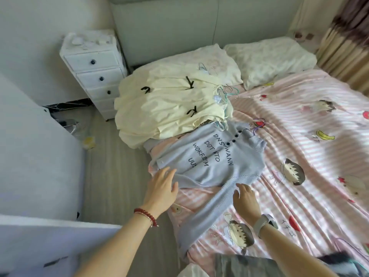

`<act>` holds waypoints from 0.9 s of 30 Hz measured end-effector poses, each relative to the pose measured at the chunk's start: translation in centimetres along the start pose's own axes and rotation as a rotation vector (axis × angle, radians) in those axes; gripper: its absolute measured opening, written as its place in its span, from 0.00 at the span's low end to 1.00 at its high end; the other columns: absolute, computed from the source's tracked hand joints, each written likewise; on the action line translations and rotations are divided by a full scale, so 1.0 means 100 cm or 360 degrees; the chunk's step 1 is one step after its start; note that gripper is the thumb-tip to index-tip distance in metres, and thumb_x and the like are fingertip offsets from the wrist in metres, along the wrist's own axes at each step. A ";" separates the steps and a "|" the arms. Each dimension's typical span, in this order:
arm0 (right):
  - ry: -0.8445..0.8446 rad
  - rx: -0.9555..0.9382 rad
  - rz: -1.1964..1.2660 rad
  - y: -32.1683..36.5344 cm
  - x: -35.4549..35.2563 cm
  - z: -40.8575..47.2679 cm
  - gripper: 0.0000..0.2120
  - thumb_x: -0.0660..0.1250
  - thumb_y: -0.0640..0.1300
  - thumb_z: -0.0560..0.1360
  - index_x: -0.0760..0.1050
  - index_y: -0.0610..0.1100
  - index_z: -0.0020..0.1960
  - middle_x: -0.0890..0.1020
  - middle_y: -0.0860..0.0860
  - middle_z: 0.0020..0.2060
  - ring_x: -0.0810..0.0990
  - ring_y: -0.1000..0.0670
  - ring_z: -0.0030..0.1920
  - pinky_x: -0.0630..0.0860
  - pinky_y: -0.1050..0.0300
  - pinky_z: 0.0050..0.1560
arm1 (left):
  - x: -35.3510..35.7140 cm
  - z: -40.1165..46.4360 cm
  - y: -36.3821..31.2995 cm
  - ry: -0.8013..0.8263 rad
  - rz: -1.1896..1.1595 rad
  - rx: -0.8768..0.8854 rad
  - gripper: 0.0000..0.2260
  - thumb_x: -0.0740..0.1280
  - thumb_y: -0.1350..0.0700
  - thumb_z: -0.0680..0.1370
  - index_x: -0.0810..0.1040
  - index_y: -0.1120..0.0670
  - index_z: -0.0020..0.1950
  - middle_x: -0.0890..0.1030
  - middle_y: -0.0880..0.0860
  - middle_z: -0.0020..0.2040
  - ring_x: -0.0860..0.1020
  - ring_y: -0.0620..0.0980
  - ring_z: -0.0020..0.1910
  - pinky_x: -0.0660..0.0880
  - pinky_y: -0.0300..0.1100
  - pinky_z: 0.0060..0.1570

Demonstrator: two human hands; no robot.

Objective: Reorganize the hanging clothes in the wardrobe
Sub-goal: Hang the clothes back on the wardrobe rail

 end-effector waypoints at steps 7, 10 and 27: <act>-0.0063 0.0346 0.0214 -0.076 -0.032 0.112 0.20 0.52 0.38 0.78 0.61 0.34 0.69 0.66 0.35 0.67 0.65 0.38 0.67 0.62 0.48 0.65 | 0.097 0.086 -0.014 0.0477 0.0104 -0.0107 0.21 0.57 0.54 0.80 0.61 0.55 0.73 0.62 0.54 0.72 0.61 0.53 0.70 0.63 0.48 0.67; -0.0060 0.0452 0.0262 -0.097 -0.034 0.155 0.21 0.51 0.38 0.78 0.59 0.35 0.70 0.65 0.35 0.67 0.65 0.37 0.66 0.63 0.48 0.63 | 0.133 0.107 -0.014 0.0641 0.0208 -0.0114 0.20 0.57 0.55 0.80 0.61 0.55 0.72 0.63 0.54 0.71 0.62 0.53 0.70 0.64 0.48 0.64; -0.0208 0.0723 0.0790 -0.109 -0.018 0.269 0.15 0.53 0.51 0.76 0.57 0.48 0.32 0.63 0.51 0.28 0.62 0.50 0.29 0.58 0.55 0.32 | 0.196 0.139 0.008 0.1067 0.0424 -0.0141 0.25 0.53 0.49 0.81 0.50 0.48 0.76 0.44 0.50 0.77 0.46 0.51 0.75 0.60 0.49 0.68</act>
Point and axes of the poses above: each hand's wrist, its own z-axis towards the middle knuckle, its own x-axis out of the palm, y = z × x, the point moved 5 cm from there along z, towards the middle knuckle
